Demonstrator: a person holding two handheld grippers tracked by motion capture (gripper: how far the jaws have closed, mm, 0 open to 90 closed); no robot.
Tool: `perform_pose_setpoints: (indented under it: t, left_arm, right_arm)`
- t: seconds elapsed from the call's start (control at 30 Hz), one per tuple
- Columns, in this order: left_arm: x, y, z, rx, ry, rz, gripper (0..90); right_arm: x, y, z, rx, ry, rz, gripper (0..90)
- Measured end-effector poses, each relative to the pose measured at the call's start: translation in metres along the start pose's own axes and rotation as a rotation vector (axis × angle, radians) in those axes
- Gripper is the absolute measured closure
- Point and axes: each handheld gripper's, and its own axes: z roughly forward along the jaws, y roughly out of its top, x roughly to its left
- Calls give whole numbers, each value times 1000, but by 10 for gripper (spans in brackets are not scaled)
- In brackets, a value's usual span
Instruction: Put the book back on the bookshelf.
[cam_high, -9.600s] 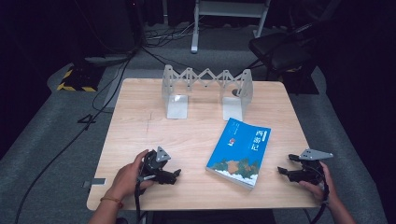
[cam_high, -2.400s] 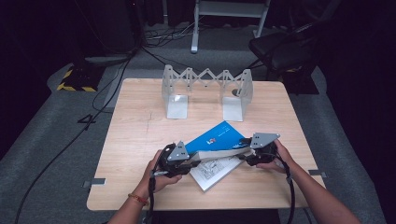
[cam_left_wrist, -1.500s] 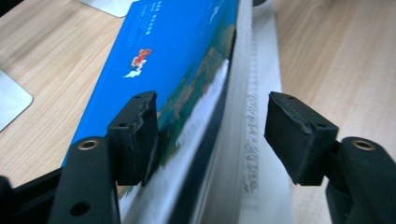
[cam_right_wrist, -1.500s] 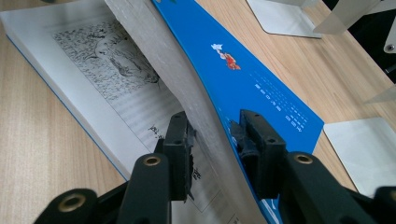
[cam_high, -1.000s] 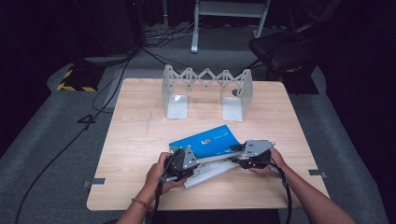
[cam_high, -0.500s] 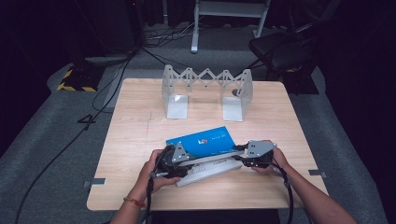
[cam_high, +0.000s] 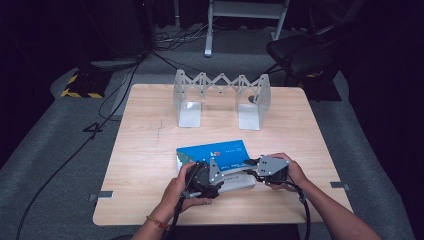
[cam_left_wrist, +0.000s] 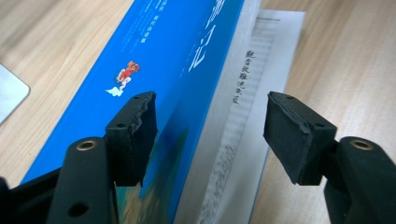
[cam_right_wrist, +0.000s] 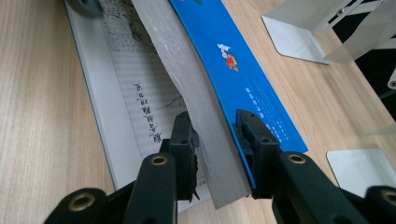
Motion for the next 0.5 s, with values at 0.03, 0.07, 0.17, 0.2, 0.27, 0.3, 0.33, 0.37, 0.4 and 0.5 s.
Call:
perform_pose_setpoints:
  t: [0.03, 0.07, 0.17, 0.2, 0.27, 0.3, 0.33, 0.37, 0.4, 0.5]
  left_arm:
    - [-1, -1, 3, 16, 8, 7, 336]
    - [-2, -2, 5, 29, 26, 14, 334]
    - [-2, -5, 10, 42, 70, 19, 396]
    - [0, -5, 9, 38, 80, 11, 464]
    - [7, -8, 6, 21, 69, 15, 587]
    - [9, -9, 5, 23, 60, 11, 613]
    - [10, -10, 4, 20, 55, 14, 623]
    - [11, -12, 4, 19, 43, 11, 627]
    - [13, -13, 5, 21, 29, 5, 634]
    - [18, -14, 3, 10, 5, -14, 635]
  right_arm:
    - [0, 2, 0, 4, -2, -1, 698]
    - [1, 3, 0, 5, -9, 0, 698]
    - [4, 7, 2, 17, -6, -4, 698]
    - [4, 8, 2, 18, -5, -6, 698]
    - [5, 9, 3, 15, 0, -4, 696]
    - [5, 9, 4, 4, 3, 4, 685]
    - [4, 9, 4, -12, 12, 13, 671]
    - [2, 7, 5, -29, 27, 19, 654]
    - [0, 5, 6, -50, 42, 34, 598]
    - [-6, -1, 9, -91, 88, 73, 539]
